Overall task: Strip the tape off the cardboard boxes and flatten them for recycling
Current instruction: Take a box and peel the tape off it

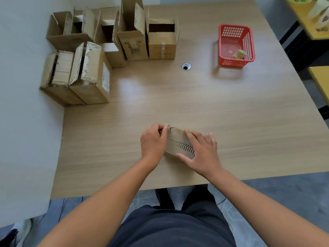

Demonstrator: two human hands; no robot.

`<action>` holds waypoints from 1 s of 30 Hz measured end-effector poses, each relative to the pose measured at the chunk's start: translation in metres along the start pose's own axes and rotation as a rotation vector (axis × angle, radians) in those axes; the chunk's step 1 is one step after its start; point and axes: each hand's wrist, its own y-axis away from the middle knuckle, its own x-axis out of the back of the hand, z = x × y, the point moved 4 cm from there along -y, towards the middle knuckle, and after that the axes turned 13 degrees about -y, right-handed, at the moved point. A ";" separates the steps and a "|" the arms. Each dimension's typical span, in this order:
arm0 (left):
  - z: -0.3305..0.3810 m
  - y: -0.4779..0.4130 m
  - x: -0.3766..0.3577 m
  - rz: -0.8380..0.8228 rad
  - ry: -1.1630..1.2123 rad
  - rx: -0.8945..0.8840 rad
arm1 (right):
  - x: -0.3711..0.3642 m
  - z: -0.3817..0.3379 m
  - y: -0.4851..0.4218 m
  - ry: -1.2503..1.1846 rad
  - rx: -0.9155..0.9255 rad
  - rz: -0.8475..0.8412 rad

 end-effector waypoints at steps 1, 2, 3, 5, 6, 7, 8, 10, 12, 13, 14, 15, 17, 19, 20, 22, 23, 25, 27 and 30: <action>-0.004 0.001 0.001 -0.022 0.016 0.003 | 0.000 -0.002 0.003 0.005 0.020 0.017; -0.008 0.002 0.003 -0.040 0.014 -0.022 | -0.001 -0.004 0.005 0.015 0.034 0.021; -0.011 0.004 0.006 -0.061 0.005 -0.054 | -0.001 -0.006 0.006 0.032 0.040 0.012; -0.015 0.005 0.013 -0.112 0.021 -0.095 | -0.001 -0.009 0.007 0.073 0.026 -0.032; -0.016 0.003 0.016 -0.145 0.049 -0.104 | -0.001 -0.011 0.007 0.081 0.016 -0.055; -0.017 0.001 0.019 -0.171 0.062 -0.124 | -0.002 -0.013 0.008 0.078 0.014 -0.065; -0.016 -0.001 0.022 -0.188 0.044 -0.160 | -0.003 -0.016 0.010 0.075 0.026 -0.061; -0.013 -0.001 0.022 -0.198 -0.038 -0.238 | -0.005 -0.023 0.012 0.091 0.068 -0.035; -0.014 0.001 0.022 -0.172 -0.096 -0.272 | -0.006 -0.027 0.013 0.112 0.090 -0.018; -0.015 0.001 0.024 -0.156 -0.107 -0.285 | -0.007 -0.028 0.014 0.118 0.099 -0.014; -0.016 0.002 0.027 -0.140 -0.110 -0.304 | -0.007 -0.028 0.014 0.124 0.112 -0.014; -0.017 0.004 0.029 -0.123 -0.112 -0.334 | -0.007 -0.028 0.014 0.131 0.129 -0.016; -0.018 0.011 0.034 -0.076 -0.135 -0.411 | -0.008 -0.028 0.016 0.144 0.162 -0.012; -0.019 0.022 0.036 -0.007 -0.173 -0.474 | -0.009 -0.030 0.018 0.156 0.184 0.002; -0.020 0.026 0.036 0.031 -0.188 -0.490 | -0.010 -0.032 0.019 0.162 0.191 0.016; -0.022 0.031 0.036 0.105 -0.210 -0.512 | -0.013 -0.036 0.022 0.173 0.199 0.053; -0.023 0.033 0.036 0.138 -0.214 -0.527 | -0.015 -0.037 0.024 0.176 0.204 0.075; -0.025 0.035 0.037 0.193 -0.201 -0.550 | -0.019 -0.040 0.027 0.181 0.218 0.118; -0.031 0.037 0.038 0.234 -0.151 -0.523 | -0.023 -0.042 0.029 0.188 0.236 0.137; -0.044 0.039 0.039 0.274 -0.075 -0.419 | -0.031 -0.046 0.028 0.195 0.279 0.141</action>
